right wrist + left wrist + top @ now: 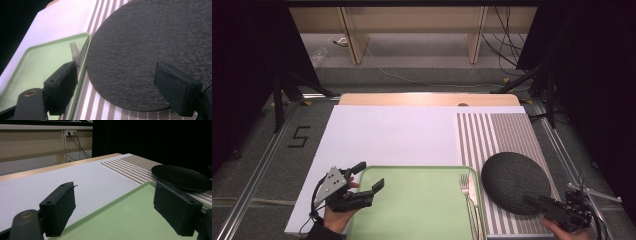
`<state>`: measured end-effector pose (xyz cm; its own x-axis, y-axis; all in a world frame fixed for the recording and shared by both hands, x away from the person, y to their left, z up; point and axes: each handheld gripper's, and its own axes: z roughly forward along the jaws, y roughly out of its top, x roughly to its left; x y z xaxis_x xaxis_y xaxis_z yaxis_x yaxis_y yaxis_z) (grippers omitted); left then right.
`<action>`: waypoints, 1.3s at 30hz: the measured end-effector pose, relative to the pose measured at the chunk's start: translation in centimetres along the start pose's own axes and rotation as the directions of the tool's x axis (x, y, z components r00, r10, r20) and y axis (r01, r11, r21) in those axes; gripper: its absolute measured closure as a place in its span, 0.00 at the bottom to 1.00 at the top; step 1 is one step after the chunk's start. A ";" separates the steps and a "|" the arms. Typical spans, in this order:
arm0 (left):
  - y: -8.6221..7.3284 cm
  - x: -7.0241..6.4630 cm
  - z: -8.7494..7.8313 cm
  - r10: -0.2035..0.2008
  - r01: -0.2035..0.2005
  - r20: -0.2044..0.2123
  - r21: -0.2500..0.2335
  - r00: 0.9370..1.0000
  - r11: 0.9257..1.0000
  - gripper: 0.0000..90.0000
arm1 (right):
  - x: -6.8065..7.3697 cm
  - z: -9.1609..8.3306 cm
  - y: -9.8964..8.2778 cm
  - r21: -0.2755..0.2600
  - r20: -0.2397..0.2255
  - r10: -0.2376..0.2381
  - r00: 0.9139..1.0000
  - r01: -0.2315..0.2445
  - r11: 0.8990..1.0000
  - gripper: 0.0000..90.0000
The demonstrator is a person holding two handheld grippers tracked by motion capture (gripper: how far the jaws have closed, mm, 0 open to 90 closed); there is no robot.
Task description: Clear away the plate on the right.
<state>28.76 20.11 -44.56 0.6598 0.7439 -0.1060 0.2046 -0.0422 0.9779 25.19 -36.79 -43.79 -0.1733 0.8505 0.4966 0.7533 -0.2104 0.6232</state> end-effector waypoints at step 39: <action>-0.1 0.1 0.1 -0.006 0.006 -0.004 0.005 1.000 1.000 0.19 | -5.2 -0.2 -1.1 0.018 0.017 0.315 0.949 -0.315 0.949 0.24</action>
<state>28.89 20.10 -44.69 0.6558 0.7467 -0.1112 0.2121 -0.0409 0.9764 25.14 -41.08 -46.89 0.0838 0.7491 0.6572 0.7811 -0.4589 0.4235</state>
